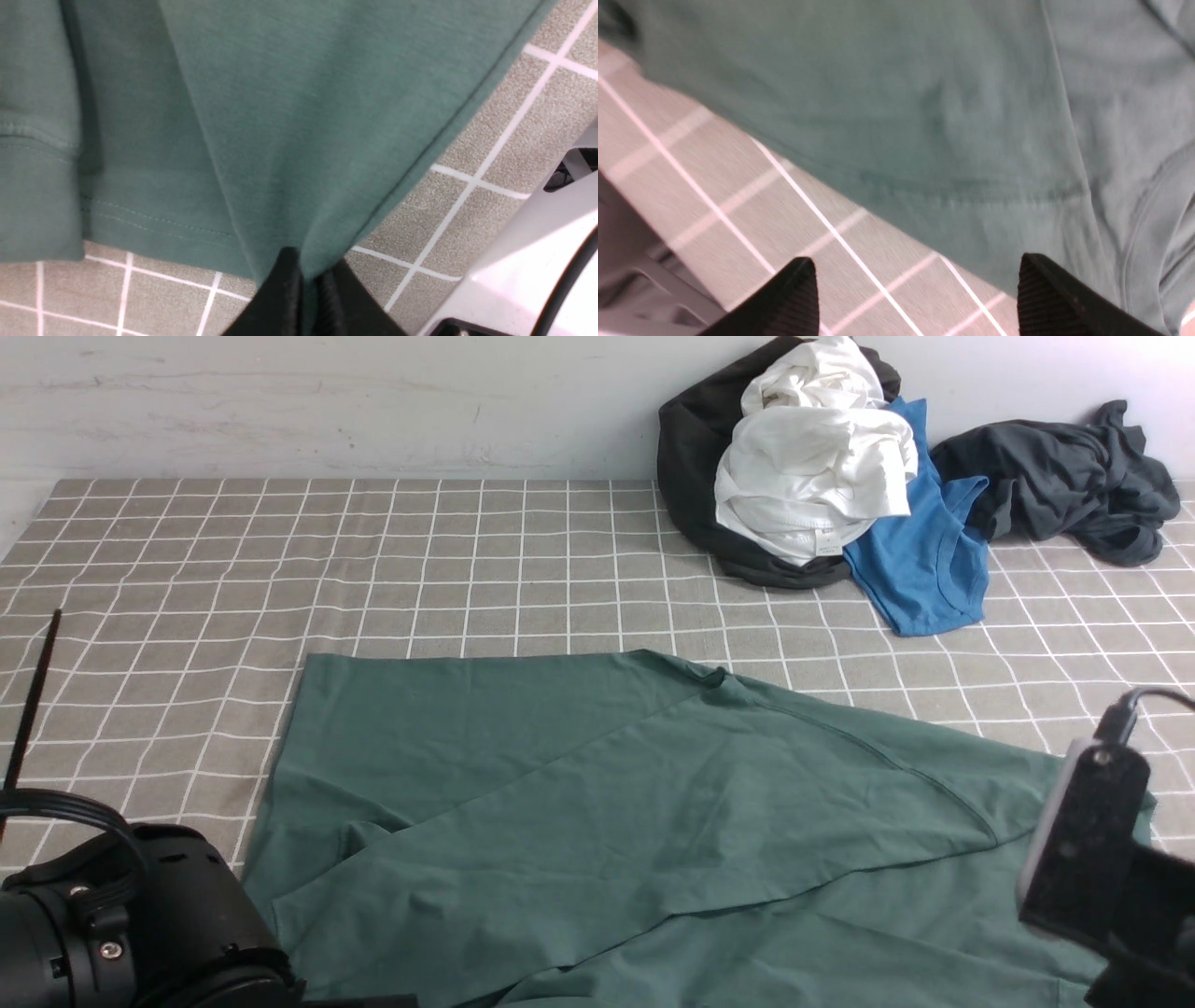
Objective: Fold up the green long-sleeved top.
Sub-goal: Use both arms simultaneously to clamp the lower edge of the clothing fabric, then use both arms to drag the lower edge of the fabric forward and fold it over the upper edge, then use the right arm to clamp the right edge of the fabric, then use the right arm to drag the right edge of the fabric to the left and folds it over the left edge
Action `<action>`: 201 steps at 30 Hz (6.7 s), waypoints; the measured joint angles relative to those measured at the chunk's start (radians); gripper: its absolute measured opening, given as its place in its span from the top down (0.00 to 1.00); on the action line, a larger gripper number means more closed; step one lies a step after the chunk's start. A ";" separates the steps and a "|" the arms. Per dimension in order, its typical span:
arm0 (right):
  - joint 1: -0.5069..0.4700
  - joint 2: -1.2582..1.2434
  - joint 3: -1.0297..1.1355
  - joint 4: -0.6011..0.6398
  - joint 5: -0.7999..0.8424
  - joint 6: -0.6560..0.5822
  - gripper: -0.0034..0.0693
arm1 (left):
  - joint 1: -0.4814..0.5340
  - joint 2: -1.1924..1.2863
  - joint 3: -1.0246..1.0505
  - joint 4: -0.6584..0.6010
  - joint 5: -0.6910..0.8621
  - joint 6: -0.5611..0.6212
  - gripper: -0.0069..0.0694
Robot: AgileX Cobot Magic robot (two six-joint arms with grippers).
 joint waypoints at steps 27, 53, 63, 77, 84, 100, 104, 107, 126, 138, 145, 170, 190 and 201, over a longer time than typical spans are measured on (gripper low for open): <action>0.000 0.378 0.182 -0.230 -0.358 0.096 0.50 | 0.000 0.000 0.000 0.000 -0.014 -0.007 0.91; -0.194 0.294 -0.212 -0.158 -0.203 -0.101 0.96 | 0.174 -0.070 -0.238 0.134 0.096 0.032 0.89; -0.412 0.473 -0.446 0.085 -0.200 -0.331 0.96 | 0.386 0.164 -0.524 0.127 0.050 0.128 0.89; -0.488 0.822 -0.838 0.106 -0.130 -0.352 0.96 | 0.513 0.563 -1.044 0.118 0.055 0.304 0.89; -0.500 0.967 -0.989 0.109 -0.125 -0.352 0.97 | 0.545 0.726 -1.173 0.117 0.018 0.342 0.89; -0.511 1.108 -1.036 0.104 -0.310 -0.220 0.91 | 0.597 0.859 -1.194 0.108 -0.215 0.320 0.81; -0.521 1.122 -1.036 0.094 -0.373 -0.121 0.78 | 0.619 0.859 -1.195 0.113 -0.262 0.256 0.69; -0.521 1.123 -1.041 0.085 -0.392 -0.038 0.66 | 0.639 0.859 -1.196 0.116 -0.264 0.196 0.58; -0.297 1.193 -1.128 0.333 -0.166 -0.181 0.66 | 0.596 0.859 -1.290 -0.002 0.131 -0.056 0.77; -0.332 1.244 -1.133 0.078 -0.615 0.175 0.69 | 0.596 0.859 -1.290 -0.047 0.133 -0.023 0.92; -0.403 1.197 -1.133 -0.115 -0.493 0.395 0.69 | 0.596 0.859 -1.290 -0.049 0.133 -0.023 0.92; -0.818 0.758 -0.567 0.232 -0.329 0.244 0.50 | 0.596 0.618 -0.893 -0.245 0.132 0.021 0.92; -0.767 0.930 -0.567 0.228 -0.364 0.146 0.58 | 0.596 0.618 -0.892 -0.289 0.132 0.064 0.92; -0.762 0.743 -0.639 -0.115 -0.244 0.318 0.84 | 0.596 0.513 -0.890 -0.290 0.132 0.071 0.92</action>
